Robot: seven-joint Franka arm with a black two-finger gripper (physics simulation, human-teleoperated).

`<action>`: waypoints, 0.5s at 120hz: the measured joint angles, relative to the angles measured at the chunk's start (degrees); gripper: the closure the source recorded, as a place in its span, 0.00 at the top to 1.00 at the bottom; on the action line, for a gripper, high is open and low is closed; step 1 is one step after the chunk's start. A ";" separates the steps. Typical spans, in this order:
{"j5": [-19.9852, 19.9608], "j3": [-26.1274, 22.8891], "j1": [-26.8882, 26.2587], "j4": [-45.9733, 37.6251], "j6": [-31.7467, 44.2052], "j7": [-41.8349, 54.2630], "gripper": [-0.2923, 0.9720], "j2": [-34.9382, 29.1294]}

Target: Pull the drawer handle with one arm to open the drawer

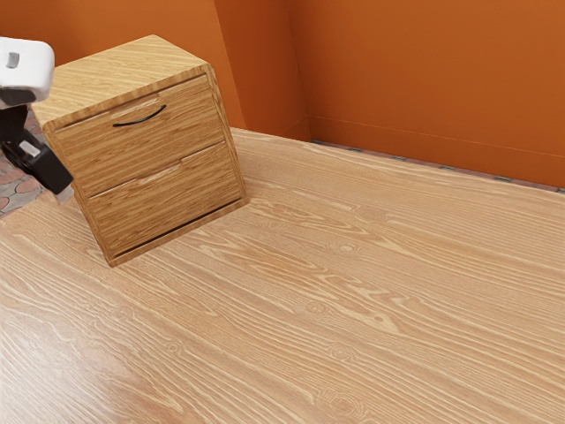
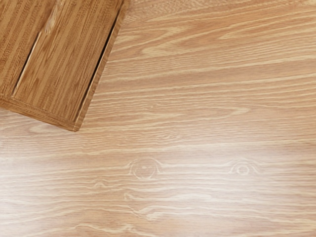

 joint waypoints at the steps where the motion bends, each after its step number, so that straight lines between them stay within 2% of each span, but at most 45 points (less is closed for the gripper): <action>1: 0.17 0.01 0.02 -0.13 0.55 0.04 0.77 0.02; 20: 2.65 0.04 0.60 -0.86 9.62 0.80 0.77 4.63; 43: 4.89 0.25 4.14 -0.76 16.96 2.99 0.77 9.39; 60: 5.46 1.42 4.89 0.20 20.83 5.24 0.77 13.83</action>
